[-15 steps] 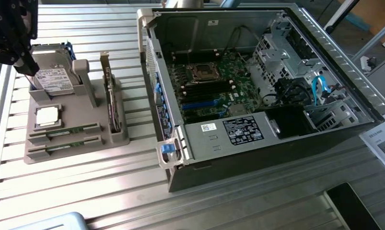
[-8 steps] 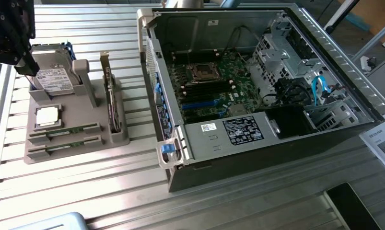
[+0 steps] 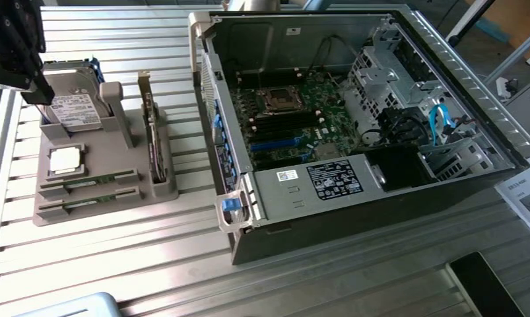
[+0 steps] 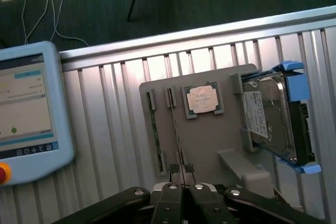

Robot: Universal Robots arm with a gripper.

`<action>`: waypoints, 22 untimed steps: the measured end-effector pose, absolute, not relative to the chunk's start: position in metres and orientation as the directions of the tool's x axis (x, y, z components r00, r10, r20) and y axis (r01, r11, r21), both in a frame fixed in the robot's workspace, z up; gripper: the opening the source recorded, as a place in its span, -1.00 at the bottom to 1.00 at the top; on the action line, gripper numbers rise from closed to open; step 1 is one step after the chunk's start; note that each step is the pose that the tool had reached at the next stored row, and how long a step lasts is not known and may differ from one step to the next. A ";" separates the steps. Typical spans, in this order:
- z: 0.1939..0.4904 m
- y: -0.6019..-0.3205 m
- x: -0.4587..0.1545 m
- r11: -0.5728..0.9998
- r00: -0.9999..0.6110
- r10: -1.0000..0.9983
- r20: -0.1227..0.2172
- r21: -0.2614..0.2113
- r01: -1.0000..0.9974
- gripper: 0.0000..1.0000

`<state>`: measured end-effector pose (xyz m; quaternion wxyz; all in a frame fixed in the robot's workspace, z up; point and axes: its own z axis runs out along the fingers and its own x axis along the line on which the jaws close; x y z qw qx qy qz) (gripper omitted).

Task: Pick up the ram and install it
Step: 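Pick up the ram and move it above insertion slot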

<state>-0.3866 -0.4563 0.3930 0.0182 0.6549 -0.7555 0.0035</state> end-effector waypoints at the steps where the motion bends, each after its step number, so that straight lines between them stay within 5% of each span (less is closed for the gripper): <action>1: 0.393 -0.456 -0.387 0.121 -0.121 -0.992 0.032 0.019 -0.992 -0.79; 22: 0.393 -0.456 -0.387 0.076 -0.076 -0.997 0.030 0.008 -0.997 -0.79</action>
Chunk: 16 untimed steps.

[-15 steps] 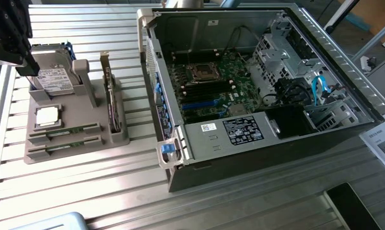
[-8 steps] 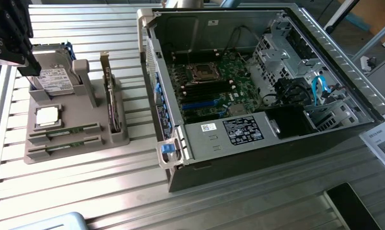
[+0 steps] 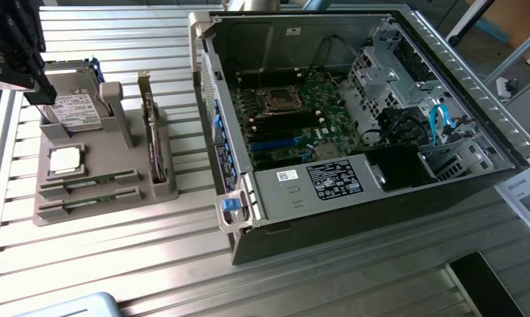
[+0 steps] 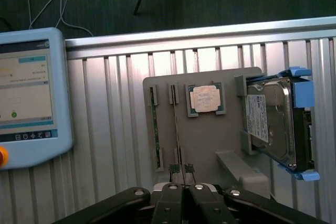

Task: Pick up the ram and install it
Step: 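Pick up the ram and move it above insertion slot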

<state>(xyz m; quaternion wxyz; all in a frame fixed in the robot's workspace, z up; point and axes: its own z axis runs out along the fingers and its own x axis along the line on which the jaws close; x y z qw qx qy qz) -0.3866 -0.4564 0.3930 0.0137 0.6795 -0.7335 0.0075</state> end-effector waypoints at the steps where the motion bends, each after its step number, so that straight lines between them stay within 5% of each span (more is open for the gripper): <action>1: 0.393 -0.456 -0.387 0.076 -0.076 -0.997 0.030 0.008 -0.997 -0.79; 16: 0.393 -0.457 -0.387 0.062 -0.061 -0.998 0.015 0.006 -0.998 -0.79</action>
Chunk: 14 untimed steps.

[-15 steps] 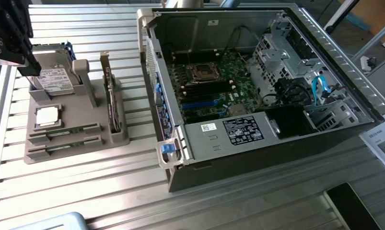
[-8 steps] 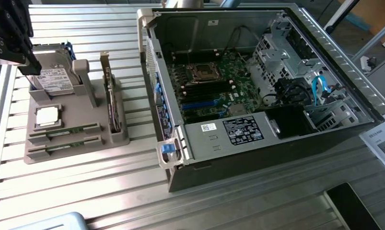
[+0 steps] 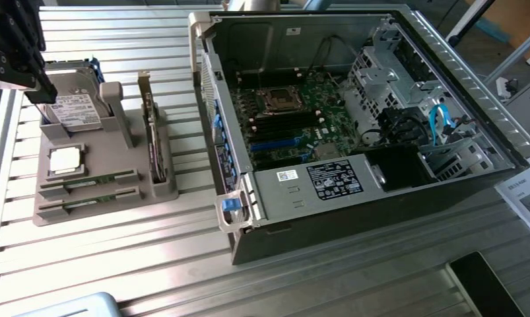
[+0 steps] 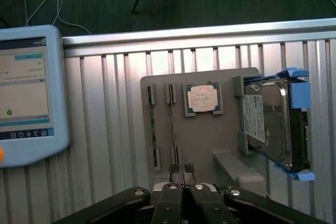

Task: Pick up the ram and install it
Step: 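Pick up the ram and move it above insertion slot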

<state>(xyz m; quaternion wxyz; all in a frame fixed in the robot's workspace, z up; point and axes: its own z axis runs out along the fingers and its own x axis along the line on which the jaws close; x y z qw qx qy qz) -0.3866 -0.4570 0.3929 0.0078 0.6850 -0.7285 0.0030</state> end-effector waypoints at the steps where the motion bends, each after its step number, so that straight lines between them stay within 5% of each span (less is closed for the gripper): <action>1: 0.393 -0.457 -0.387 0.059 -0.058 -0.998 0.015 0.006 -0.998 -0.79; 14: 0.393 -0.457 -0.387 0.048 -0.048 -0.999 0.016 0.006 -0.999 -0.79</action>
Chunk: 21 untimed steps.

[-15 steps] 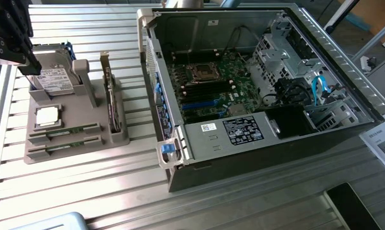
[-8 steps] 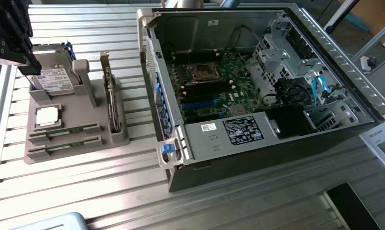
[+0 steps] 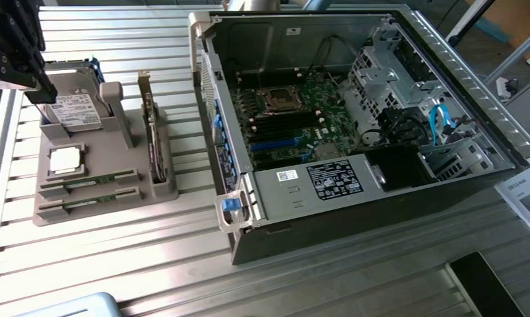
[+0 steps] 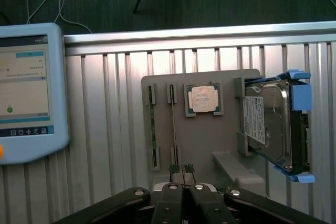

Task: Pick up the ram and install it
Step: 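Pick up the ram and move it above insertion slot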

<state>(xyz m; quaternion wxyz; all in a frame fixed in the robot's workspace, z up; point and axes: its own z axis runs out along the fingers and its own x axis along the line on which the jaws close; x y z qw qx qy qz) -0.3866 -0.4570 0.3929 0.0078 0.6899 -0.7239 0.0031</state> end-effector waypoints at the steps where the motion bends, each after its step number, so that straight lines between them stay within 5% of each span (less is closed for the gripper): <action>1: 0.393 -0.457 -0.387 0.048 -0.048 -0.999 0.016 0.006 -0.999 -0.79; 21: 0.382 -0.473 -0.387 0.032 -0.032 -0.999 0.015 0.003 -0.999 -0.79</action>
